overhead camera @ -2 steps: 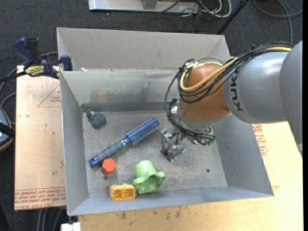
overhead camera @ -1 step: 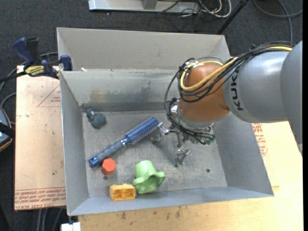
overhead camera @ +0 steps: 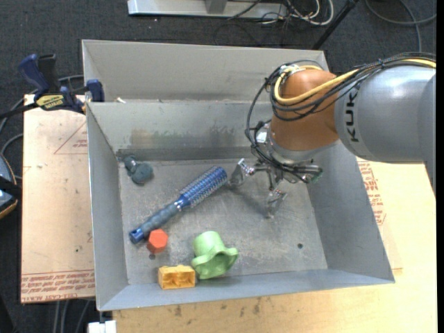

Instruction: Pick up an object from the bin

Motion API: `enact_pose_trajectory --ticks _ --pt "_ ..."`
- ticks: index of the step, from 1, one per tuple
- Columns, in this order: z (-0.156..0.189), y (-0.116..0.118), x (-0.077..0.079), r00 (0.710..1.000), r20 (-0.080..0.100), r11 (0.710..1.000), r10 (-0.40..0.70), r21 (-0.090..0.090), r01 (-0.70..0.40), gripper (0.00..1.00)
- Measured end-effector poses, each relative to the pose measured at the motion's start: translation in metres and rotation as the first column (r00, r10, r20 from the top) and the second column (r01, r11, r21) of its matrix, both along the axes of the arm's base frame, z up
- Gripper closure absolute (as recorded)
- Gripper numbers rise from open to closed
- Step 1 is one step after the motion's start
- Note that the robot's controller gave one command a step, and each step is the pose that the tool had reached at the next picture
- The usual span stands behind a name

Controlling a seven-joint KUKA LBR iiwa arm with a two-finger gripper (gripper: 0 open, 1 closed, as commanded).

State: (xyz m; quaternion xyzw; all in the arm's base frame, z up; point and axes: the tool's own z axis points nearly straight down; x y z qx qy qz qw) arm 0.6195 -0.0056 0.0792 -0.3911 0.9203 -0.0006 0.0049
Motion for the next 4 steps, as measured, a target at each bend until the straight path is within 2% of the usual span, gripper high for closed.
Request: enact_pose_trajectory --ticks 1,2,3,4 --pt "0.078 0.083 0.024 1.0 0.004 1.0 0.026 0.004 -0.026 0.0" --pt "0.048 0.133 0.036 0.985 -0.005 0.985 0.171 0.001 -0.171 0.0" --pt "-0.003 0.14 0.039 0.937 0.001 0.937 0.348 -0.002 -0.348 0.0" --pt "-0.001 0.139 0.04 0.937 0.005 0.937 0.348 -0.002 -0.348 1.0"
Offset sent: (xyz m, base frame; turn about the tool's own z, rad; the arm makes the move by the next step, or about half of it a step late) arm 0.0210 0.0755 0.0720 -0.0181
